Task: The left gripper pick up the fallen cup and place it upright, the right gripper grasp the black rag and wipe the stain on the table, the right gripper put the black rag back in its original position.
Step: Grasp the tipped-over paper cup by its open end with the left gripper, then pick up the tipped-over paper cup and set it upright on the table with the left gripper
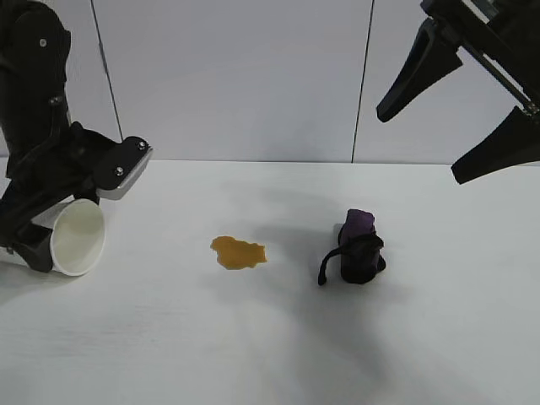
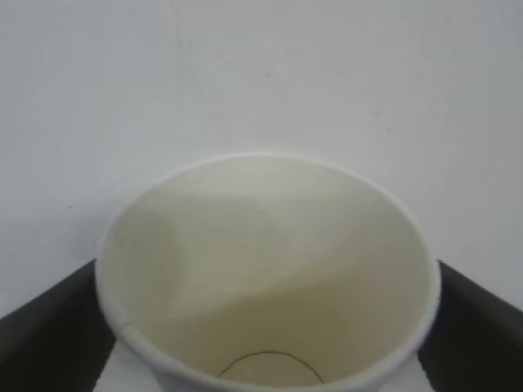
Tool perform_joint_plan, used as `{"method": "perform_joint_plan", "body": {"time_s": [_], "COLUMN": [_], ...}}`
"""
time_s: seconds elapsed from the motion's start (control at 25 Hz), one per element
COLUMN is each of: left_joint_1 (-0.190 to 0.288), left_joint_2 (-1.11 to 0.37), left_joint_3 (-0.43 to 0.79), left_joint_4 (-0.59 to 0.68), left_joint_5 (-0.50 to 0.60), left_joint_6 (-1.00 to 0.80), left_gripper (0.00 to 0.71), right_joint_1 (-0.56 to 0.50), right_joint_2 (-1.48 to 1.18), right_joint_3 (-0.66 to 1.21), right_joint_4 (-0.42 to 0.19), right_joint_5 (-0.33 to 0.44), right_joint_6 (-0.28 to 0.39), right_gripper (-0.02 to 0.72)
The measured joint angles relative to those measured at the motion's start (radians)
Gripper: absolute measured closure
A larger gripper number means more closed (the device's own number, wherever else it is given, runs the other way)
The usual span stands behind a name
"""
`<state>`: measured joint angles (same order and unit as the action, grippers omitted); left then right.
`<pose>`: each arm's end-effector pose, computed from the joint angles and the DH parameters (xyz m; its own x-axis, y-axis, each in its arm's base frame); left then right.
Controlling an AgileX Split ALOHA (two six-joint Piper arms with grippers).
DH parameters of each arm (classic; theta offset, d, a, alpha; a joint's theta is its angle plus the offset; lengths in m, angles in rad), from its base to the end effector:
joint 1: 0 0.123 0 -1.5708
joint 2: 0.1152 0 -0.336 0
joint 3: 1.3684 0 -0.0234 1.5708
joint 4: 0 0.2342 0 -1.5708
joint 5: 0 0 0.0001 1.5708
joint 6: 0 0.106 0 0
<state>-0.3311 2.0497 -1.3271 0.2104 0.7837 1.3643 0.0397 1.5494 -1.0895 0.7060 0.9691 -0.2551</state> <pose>0.3903 -0.1176 0.1778 0.2459 0.9597 0.1361 0.9485 -0.2671 0.1701 0.2872 0.0682 0.3102 -0.9600 0.1253 -0.2502 -0.0376 0.8282 0.5592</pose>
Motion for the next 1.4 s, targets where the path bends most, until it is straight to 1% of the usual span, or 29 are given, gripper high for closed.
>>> {"method": "perform_joint_plan", "body": {"time_s": [0.2, 0.32, 0.4, 0.56, 0.64, 0.76, 0.92, 1.0, 1.08, 1.2, 1.4], "left_joint_1": [0.0, 0.0, 0.0, 0.0, 0.001, 0.001, 0.001, 0.006, 0.017, 0.056, 0.15], "left_joint_2": [0.005, 0.005, 0.005, 0.004, -0.002, -0.021, -0.075, -0.102, -0.127, -0.152, -0.156], "left_joint_3": [0.0, -0.001, -0.001, -0.001, -0.001, -0.001, -0.001, -0.001, -0.001, -0.001, -0.001], "left_joint_4": [0.001, 0.002, 0.002, -0.006, -0.049, -0.158, -0.323, -0.416, -0.542, -0.744, -1.102], "left_joint_5": [-0.006, -0.006, -0.006, -0.007, -0.022, -0.069, -0.144, -0.164, -0.17, -0.171, -0.163], "left_joint_6": [0.0, 0.0, -0.001, -0.015, -0.016, -0.011, 0.05, 0.09, 0.13, 0.2, 0.34], "left_gripper": [0.063, 0.126, 0.147, 0.157, 0.161, 0.161, 0.161, 0.161, 0.161, 0.161, 0.161], "right_joint_1": [0.0, 0.0, 0.0, 0.0, 0.0, 0.0, 0.0, 0.0, 0.0, 0.0, 0.0], "right_joint_2": [0.0, 0.0, 0.0, 0.0, 0.0, 0.0, 0.0, 0.0, 0.0, 0.0, 0.0], "right_joint_3": [0.0, 0.0, 0.0, 0.0, 0.0, 0.0, 0.0, 0.0, 0.0, 0.0, 0.0], "right_joint_4": [-0.01, -0.01, -0.01, -0.01, -0.01, -0.01, -0.011, -0.011, -0.011, -0.011, -0.011], "right_joint_5": [-0.003, -0.011, -0.018, -0.022, -0.023, -0.023, -0.023, -0.023, -0.023, -0.023, -0.023], "right_joint_6": [0.0, 0.0, 0.0, 0.0, 0.0, 0.0, 0.0, 0.0, 0.0, 0.0, 0.0], "right_gripper": [0.081, 0.081, 0.081, 0.081, 0.081, 0.081, 0.081, 0.081, 0.081, 0.081, 0.081]}}
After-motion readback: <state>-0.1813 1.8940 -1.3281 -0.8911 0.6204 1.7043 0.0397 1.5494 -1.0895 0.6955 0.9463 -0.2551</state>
